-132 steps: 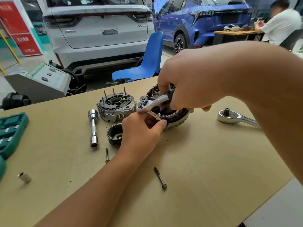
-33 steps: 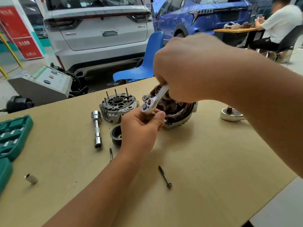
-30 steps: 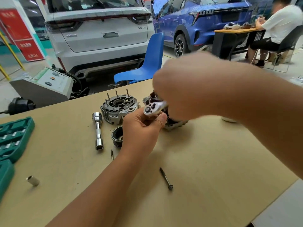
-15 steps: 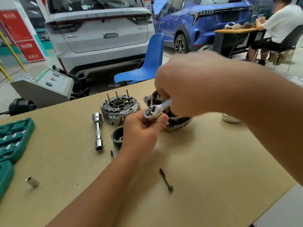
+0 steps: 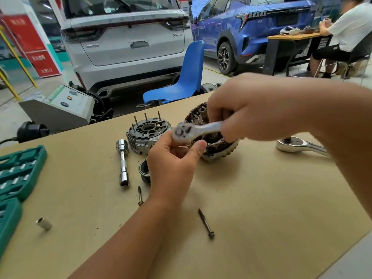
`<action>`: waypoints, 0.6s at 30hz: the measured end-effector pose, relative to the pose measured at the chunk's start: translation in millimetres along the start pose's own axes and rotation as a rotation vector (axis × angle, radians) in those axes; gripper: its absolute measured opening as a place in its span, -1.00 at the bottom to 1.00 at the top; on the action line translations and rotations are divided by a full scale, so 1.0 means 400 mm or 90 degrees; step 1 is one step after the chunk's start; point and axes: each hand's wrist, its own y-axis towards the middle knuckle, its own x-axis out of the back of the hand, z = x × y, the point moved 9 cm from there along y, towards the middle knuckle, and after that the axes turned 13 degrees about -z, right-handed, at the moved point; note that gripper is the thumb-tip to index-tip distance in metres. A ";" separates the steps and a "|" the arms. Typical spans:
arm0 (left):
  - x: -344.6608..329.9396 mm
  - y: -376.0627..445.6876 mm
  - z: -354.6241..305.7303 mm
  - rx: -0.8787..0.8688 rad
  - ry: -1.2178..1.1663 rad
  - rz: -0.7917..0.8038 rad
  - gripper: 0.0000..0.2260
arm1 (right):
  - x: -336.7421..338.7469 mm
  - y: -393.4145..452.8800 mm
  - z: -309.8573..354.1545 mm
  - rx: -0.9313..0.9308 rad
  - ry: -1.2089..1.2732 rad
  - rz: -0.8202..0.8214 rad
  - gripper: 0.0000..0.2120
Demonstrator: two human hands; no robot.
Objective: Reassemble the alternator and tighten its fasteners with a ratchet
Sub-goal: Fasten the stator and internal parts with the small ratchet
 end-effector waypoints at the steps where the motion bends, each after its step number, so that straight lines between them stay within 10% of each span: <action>1: -0.001 -0.002 0.006 0.006 0.026 0.006 -0.86 | 0.018 -0.004 -0.029 -0.041 0.118 -0.037 -0.93; 9: -0.047 -0.027 -0.002 -0.073 0.208 0.037 -0.92 | 0.007 -0.048 -0.313 -0.249 0.546 -0.636 -0.85; 18: -0.057 -0.036 -0.036 -0.195 0.263 0.022 -0.95 | -0.146 -0.081 -0.458 -0.440 0.666 -0.633 -0.82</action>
